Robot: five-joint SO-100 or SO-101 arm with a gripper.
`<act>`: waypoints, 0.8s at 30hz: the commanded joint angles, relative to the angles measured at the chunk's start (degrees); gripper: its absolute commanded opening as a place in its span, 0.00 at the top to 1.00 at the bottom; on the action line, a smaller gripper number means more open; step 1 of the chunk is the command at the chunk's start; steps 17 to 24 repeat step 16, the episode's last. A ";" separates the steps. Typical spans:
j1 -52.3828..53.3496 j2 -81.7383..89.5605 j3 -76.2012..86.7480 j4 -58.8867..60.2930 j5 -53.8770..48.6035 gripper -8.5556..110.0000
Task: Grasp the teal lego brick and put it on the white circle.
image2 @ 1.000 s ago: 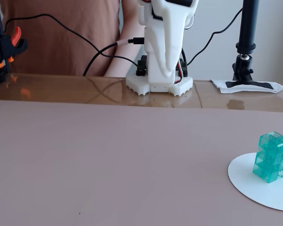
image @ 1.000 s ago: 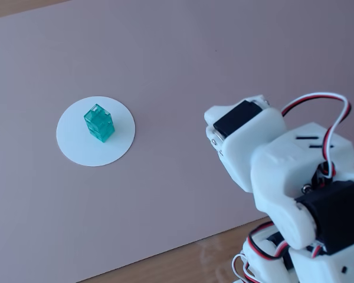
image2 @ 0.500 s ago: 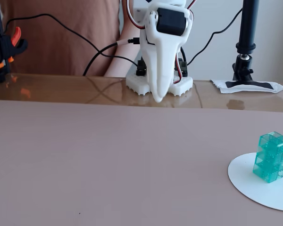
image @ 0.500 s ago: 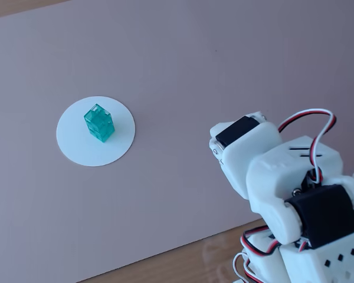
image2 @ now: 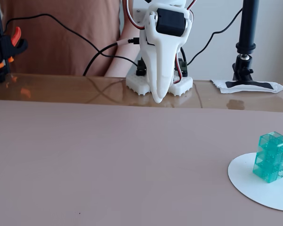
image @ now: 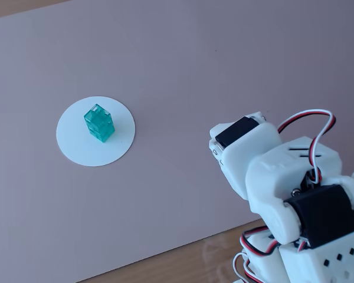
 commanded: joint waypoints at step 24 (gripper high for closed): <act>0.53 0.35 -0.26 -0.79 0.70 0.93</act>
